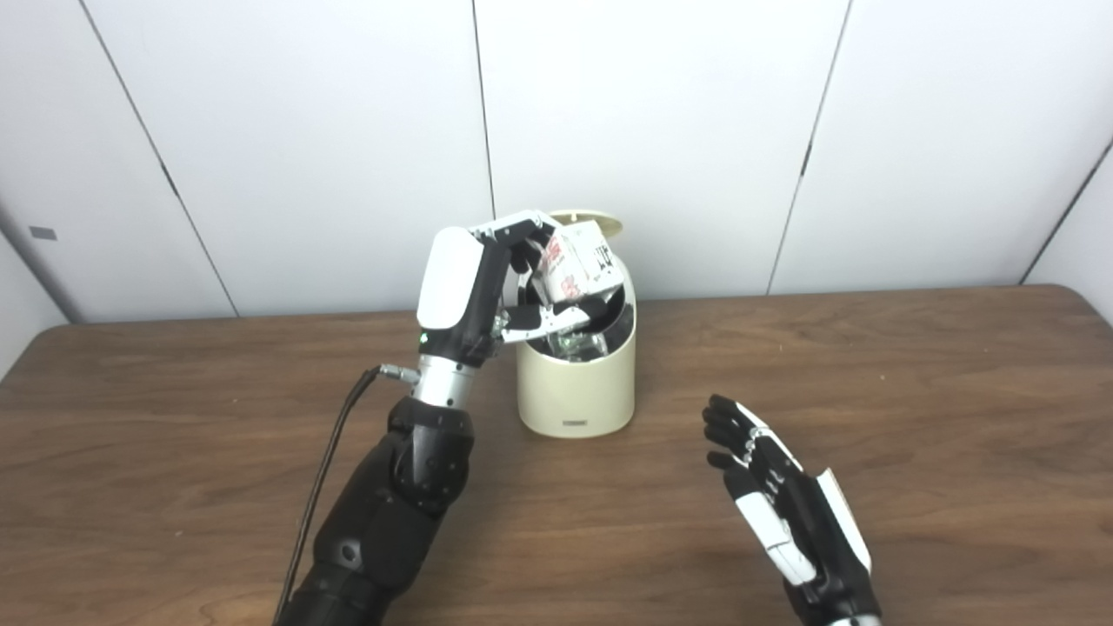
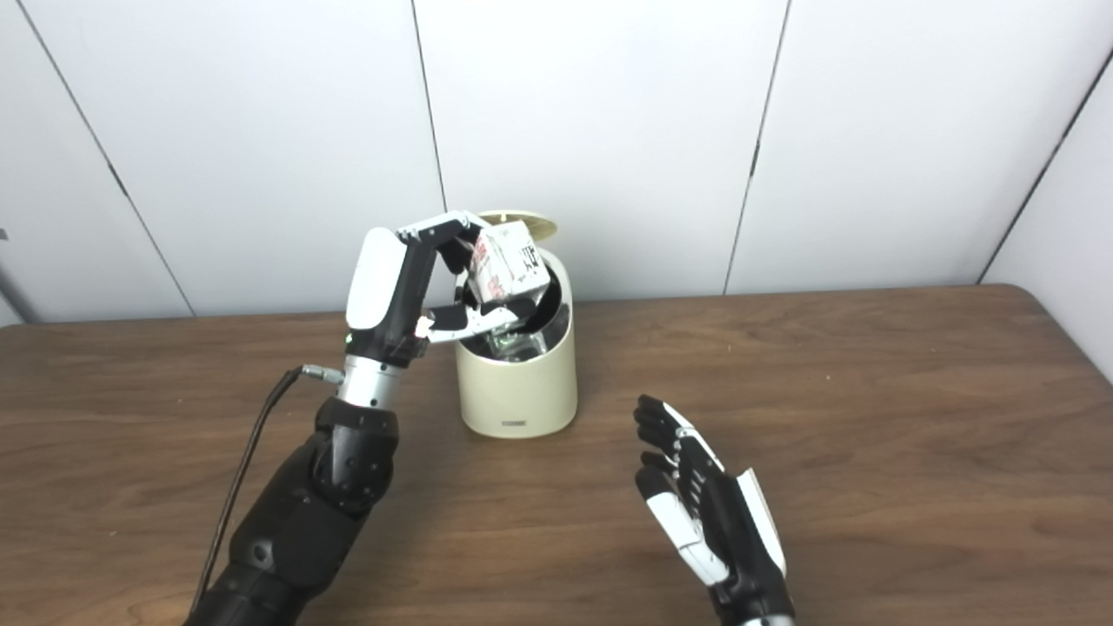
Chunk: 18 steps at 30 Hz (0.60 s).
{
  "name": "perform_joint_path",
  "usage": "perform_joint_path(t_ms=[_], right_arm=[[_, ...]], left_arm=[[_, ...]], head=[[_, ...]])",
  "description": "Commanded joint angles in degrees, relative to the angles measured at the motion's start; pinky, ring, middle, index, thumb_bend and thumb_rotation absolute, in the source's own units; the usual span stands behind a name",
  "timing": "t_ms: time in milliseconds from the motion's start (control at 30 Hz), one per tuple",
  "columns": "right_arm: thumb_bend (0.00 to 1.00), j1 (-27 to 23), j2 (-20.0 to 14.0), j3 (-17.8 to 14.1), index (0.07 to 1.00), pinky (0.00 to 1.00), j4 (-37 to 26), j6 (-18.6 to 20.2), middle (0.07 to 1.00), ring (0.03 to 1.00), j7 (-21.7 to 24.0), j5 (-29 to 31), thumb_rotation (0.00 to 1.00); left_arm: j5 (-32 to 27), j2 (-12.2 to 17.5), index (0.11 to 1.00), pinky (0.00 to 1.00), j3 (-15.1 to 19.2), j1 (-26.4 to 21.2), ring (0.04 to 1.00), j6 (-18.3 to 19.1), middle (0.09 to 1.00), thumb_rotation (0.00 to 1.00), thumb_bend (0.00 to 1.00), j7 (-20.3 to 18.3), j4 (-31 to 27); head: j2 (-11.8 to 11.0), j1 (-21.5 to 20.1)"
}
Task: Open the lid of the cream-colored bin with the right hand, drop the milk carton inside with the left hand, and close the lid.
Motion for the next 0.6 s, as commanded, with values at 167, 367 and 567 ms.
perform_joint_path(t_ms=[167,367,567], right_arm=[[0.60,-1.0,-0.3,0.1,0.861,0.79,-1.3,-0.7,0.815,0.829,0.2,-0.5,0.83],[0.61,-1.4,-0.2,0.3,0.810,0.75,-1.0,-1.1,0.793,0.798,0.2,-0.8,0.83],[0.60,-1.5,-0.3,0.3,0.789,0.74,-1.0,-1.5,0.781,0.782,0.3,-0.3,0.82]], left_arm=[[-0.9,-0.2,0.626,0.36,1.6,-1.3,0.442,2.6,0.565,0.10,1.00,-3.3,-3.6],[-0.6,-0.1,0.656,0.37,2.2,-0.9,0.447,3.9,0.588,0.11,1.00,-4.8,-4.6],[-0.8,-0.1,0.650,0.37,2.6,-0.6,0.452,4.2,0.600,0.09,1.00,-5.7,-4.4]], head=[[-0.1,-0.9],[-0.3,-1.3],[-0.3,-1.1]])
